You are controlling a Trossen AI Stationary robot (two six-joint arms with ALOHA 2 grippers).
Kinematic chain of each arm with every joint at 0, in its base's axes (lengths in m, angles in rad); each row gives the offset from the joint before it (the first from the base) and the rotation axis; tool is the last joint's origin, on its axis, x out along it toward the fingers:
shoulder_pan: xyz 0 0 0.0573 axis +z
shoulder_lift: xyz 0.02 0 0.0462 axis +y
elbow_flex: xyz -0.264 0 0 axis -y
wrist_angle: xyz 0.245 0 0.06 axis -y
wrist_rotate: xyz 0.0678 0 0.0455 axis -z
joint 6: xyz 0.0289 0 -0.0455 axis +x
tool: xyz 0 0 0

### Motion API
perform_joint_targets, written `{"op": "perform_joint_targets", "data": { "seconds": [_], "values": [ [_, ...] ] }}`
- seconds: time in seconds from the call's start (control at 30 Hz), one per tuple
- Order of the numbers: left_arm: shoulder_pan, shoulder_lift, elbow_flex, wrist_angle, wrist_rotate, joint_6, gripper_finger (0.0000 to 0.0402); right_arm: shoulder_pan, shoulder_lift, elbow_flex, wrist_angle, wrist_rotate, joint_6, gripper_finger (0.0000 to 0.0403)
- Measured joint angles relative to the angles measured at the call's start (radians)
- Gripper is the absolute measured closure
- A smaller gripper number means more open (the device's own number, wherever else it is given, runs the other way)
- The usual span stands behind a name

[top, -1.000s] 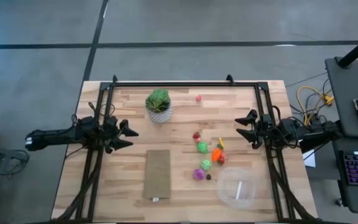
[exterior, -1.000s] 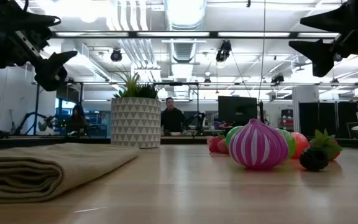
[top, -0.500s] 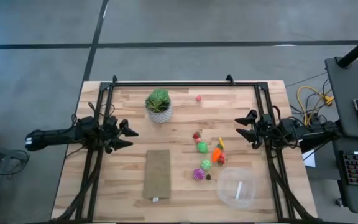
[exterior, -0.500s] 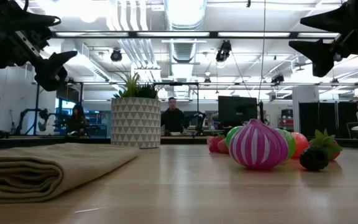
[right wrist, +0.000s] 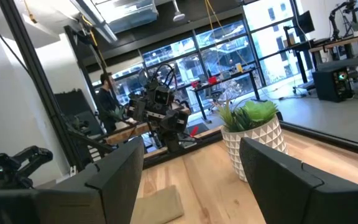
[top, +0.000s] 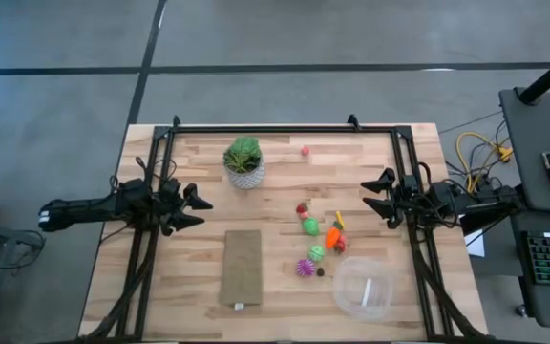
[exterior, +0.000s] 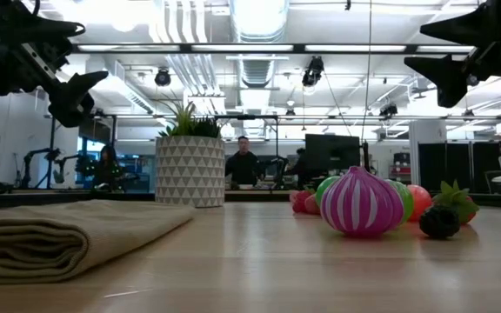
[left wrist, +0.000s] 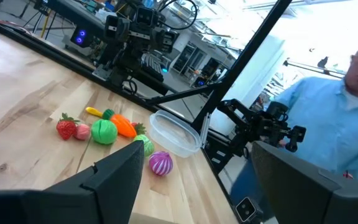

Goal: Pick and placing Produce into tupperware

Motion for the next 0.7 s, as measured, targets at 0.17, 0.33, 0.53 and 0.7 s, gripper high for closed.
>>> {"op": "perform_joint_targets", "data": {
  "seconds": [0.17, 0.33, 0.53, 0.7],
  "values": [
    [0.000, 0.000, 0.000, 0.000, 0.000, 0.000, 0.0118, 0.000, 0.000, 0.000, 0.000, 0.000, 0.000, 0.0145],
    [0.000, 0.000, 0.000, 0.000, 0.000, 0.000, 0.0118, 0.000, 0.002, 0.000, 0.099, 0.003, 0.094, 0.0145],
    [0.000, 0.000, 0.000, 0.000, 0.000, 0.000, 0.0118, 0.000, 0.028, 0.000, 0.235, -0.017, 0.667, 0.0145],
    [0.000, 0.000, 0.000, 0.000, 0.000, 0.031, 0.0118, 0.000, 0.030, 0.000, 0.301, 0.034, 0.756, 0.0145]
  ]
}}
